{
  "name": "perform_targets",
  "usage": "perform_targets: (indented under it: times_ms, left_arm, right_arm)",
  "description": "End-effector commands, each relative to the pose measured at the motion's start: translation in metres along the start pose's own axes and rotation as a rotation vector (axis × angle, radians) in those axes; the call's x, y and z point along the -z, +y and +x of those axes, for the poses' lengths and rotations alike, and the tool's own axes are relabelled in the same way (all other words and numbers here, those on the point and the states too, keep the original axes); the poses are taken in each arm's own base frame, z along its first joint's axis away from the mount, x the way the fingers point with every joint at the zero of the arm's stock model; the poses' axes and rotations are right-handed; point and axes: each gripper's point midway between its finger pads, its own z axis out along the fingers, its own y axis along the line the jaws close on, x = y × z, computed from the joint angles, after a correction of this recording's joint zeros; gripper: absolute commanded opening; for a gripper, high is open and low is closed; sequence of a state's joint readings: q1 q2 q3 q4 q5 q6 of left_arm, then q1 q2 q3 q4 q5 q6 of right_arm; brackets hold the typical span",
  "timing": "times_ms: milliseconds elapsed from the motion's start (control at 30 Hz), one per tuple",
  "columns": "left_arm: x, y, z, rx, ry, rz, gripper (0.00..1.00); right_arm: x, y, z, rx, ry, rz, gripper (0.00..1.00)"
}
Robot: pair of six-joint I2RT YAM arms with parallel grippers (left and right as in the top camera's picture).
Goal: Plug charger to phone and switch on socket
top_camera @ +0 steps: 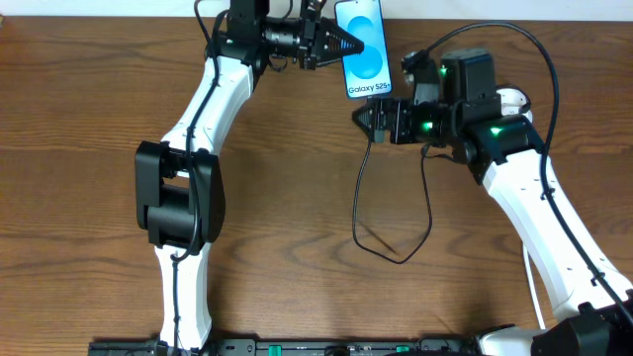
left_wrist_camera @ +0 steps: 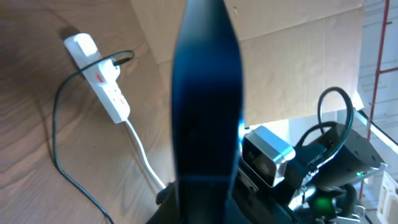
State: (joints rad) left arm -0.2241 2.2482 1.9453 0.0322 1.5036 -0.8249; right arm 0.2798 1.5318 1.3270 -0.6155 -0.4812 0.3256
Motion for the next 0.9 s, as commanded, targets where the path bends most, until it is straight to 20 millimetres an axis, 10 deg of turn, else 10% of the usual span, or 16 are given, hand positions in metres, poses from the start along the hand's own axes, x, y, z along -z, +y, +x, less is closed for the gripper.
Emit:
perform_targets:
  times_ms: [0,367,867]
  left_arm:
    - [0.003,0.018,0.000,-0.024,-0.032,-0.031,0.07]
    - [0.039,0.135,0.008,0.176,-0.235,-0.588,0.07]
    - [0.022,0.123,0.093,0.216,0.085,-0.499,0.07]
  right_arm:
    - [0.005,-0.005,-0.002,-0.008,0.002,0.032,0.99]
    - [0.009,-0.027,0.016,-0.054,0.061,0.144,0.99]
    - [0.010,-0.032,0.026,-0.073,0.098,0.164,0.99]
